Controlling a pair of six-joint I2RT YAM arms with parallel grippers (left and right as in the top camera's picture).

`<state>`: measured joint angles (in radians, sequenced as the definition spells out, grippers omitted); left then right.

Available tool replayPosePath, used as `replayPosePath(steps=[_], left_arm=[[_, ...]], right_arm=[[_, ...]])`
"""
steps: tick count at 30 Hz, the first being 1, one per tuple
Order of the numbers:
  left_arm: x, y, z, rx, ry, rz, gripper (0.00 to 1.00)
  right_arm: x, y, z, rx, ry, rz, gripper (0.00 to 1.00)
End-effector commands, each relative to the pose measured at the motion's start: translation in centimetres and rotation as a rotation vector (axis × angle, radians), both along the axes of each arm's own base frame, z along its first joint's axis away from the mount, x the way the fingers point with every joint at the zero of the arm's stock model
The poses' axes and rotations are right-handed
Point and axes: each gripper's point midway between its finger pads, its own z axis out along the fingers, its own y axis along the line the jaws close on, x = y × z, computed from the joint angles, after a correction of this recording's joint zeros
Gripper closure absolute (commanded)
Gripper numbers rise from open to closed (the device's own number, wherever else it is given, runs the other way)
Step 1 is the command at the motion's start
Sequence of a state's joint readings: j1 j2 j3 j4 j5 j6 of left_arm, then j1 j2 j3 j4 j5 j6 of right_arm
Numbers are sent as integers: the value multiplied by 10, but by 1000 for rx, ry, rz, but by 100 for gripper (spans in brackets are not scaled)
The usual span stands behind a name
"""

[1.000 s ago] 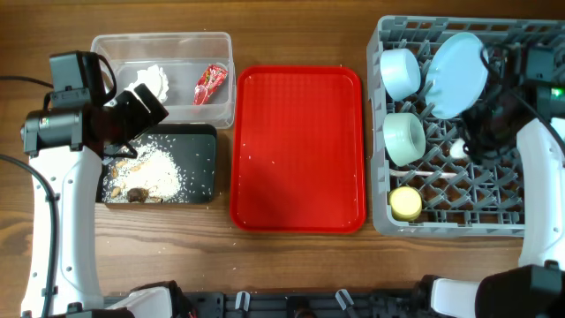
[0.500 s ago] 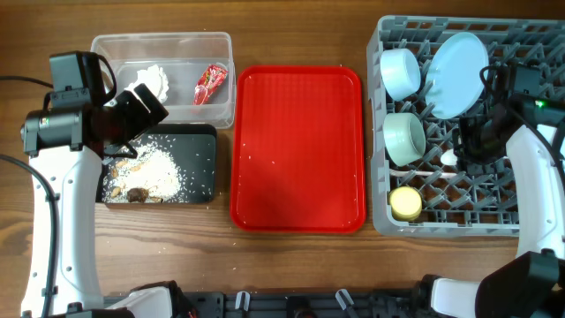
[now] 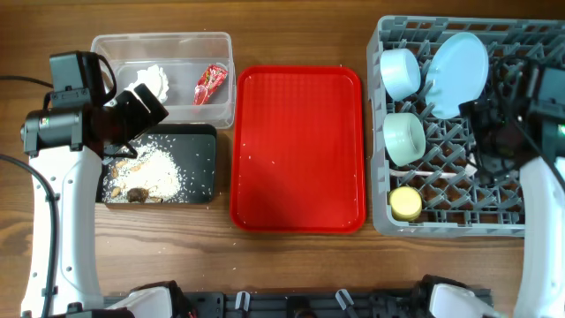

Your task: Sort waste into correct bins and load items into the dishwasher rack

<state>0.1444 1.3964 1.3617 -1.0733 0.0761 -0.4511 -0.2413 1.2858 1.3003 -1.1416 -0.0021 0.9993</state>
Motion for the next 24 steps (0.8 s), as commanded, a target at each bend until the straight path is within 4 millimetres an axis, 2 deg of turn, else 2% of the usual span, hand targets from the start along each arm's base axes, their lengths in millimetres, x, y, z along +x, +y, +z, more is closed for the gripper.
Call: replayPosePath(steps=[1,6,10,12,17,20,24], left_arm=[[1,2,6,5,-19,4,0],[2,2,6,5,-20,4,0],[2,2,6,5,-20,4,0],[2,2,6,5,-20,4,0],[2,2,6,5,-20,4,0],[2,2,6,5,-20,4,0],[2,2,6,5,-20,4,0]], right_arm=[[-6,3,43,-154,-127,217,0],[-24,39,90,-286,-329,596,0],[-50,77,114,-330,-472,870,0],[-61,87,119,-308,-508,890,0],[-74,90,129,-308,-550,841,0],[-78,91,123,-284,-520,842,0],[-81,81,116,-320,-465,816,0]])
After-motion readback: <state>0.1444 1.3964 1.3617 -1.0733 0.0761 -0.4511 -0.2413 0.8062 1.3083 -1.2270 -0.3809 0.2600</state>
